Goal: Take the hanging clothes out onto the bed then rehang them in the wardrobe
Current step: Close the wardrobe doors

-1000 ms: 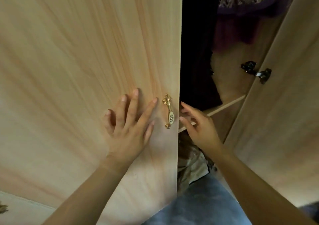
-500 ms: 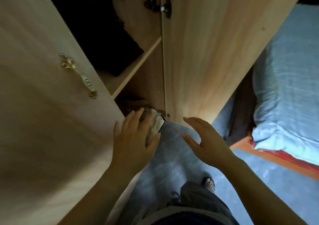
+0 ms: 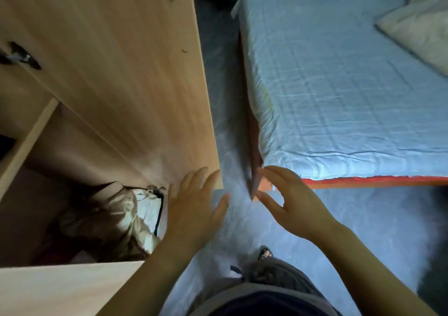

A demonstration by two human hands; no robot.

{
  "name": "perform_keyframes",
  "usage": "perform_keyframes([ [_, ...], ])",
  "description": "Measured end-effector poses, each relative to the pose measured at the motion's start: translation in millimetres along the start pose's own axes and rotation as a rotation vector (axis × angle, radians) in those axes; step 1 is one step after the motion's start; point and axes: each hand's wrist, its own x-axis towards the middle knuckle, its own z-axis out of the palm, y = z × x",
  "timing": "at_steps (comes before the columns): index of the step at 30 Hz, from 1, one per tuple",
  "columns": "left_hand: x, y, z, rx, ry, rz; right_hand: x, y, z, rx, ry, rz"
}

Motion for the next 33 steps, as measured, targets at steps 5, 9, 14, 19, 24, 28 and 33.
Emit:
perform_keyframes([
  [5, 81.6, 56.4, 19.5, -0.032, -0.015, 0.057, 30.0, 60.3, -41.7, -0.044, 0.033, 0.029],
  [9, 127.1, 72.9, 14.1, -0.019, 0.047, 0.049, 68.7, 86.6, -66.9, -0.033, 0.045, 0.009],
  [14, 165.8, 56.8, 8.0, -0.025, 0.080, -0.036, 163.2, 84.4, -81.5, 0.021, 0.040, -0.137],
  [19, 204.7, 21.6, 0.3, 0.022, 0.096, -0.163, 265.8, 49.1, -85.4, 0.100, 0.020, -0.338],
  [24, 238.9, -1.6, -13.7, 0.038, 0.196, -0.258, 343.5, 12.5, -92.2, 0.148, 0.005, -0.562],
  [28, 238.4, -2.6, -13.7, 0.071, 0.267, -0.394, 376.3, -6.3, -98.2, 0.294, -0.007, -0.743],
  [33, 234.3, 11.9, -20.7, 0.111, 0.419, -0.588, 404.2, -9.6, -99.5, 0.410, -0.042, -0.969],
])
